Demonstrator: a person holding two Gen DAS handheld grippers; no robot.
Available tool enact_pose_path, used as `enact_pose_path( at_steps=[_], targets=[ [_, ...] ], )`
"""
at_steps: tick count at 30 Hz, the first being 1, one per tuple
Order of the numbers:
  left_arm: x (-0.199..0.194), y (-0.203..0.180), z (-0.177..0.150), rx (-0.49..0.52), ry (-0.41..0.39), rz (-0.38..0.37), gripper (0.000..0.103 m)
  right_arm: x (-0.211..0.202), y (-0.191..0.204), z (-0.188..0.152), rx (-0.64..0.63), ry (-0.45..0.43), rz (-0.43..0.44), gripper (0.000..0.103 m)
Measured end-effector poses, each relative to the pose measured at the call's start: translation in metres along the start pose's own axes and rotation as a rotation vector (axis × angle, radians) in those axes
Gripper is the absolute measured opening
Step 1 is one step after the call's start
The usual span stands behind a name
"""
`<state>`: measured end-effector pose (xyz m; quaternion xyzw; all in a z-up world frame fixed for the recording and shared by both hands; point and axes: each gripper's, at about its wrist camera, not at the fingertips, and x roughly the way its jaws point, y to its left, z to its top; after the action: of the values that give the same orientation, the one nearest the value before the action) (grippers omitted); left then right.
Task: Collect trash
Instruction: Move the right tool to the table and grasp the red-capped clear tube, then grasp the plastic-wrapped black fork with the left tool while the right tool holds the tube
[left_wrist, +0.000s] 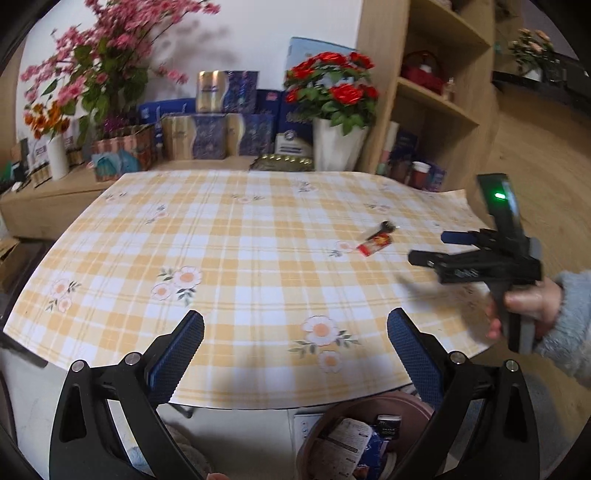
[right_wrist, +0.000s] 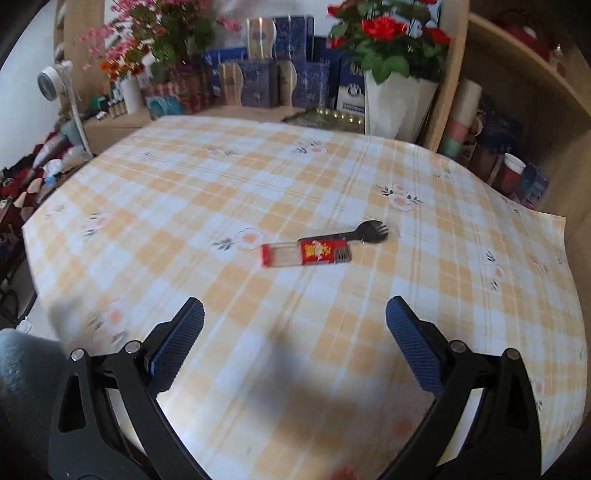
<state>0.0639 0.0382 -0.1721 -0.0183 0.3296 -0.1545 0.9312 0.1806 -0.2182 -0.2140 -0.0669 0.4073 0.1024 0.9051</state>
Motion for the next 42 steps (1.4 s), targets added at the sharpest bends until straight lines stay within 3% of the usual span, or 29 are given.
enact_pose_path(
  at_steps=[7,11,17,20,24,27,32,33,35,42],
  targets=[
    [0.013,0.027,-0.008,-0.091,0.05,0.034,0.097,0.074,-0.004,0.025,0.018,0.133,-0.003,0.097],
    [0.02,0.039,-0.013,-0.147,0.069,0.026,0.097,0.089,-0.01,0.032,0.046,0.151,-0.024,0.097],
    [0.027,0.031,-0.018,-0.126,0.08,0.028,0.097,0.101,-0.017,0.035,0.064,0.174,0.001,0.096],
    [0.03,0.026,-0.02,-0.122,0.09,0.02,0.097,0.099,-0.016,0.034,0.059,0.157,0.034,0.084],
    [0.033,0.02,-0.019,-0.107,0.106,0.006,0.097,0.091,-0.013,0.031,0.035,0.135,0.061,0.084],
    [0.036,0.015,-0.014,-0.082,0.111,-0.011,0.097,0.073,-0.02,0.026,0.048,0.066,0.07,0.084],
    [0.052,-0.001,0.013,-0.004,0.112,-0.057,0.096,0.035,-0.058,0.015,0.12,-0.071,-0.008,0.084],
    [0.06,-0.008,0.022,0.027,0.114,-0.072,0.095,0.032,-0.065,0.012,0.124,-0.083,-0.028,0.084],
    [0.078,-0.023,0.04,0.091,0.114,-0.103,0.081,0.021,-0.086,0.002,0.159,-0.121,-0.092,0.084],
    [0.163,-0.082,0.091,0.278,0.158,-0.219,0.067,0.008,-0.138,-0.024,0.377,-0.187,-0.145,0.084]
  ],
)
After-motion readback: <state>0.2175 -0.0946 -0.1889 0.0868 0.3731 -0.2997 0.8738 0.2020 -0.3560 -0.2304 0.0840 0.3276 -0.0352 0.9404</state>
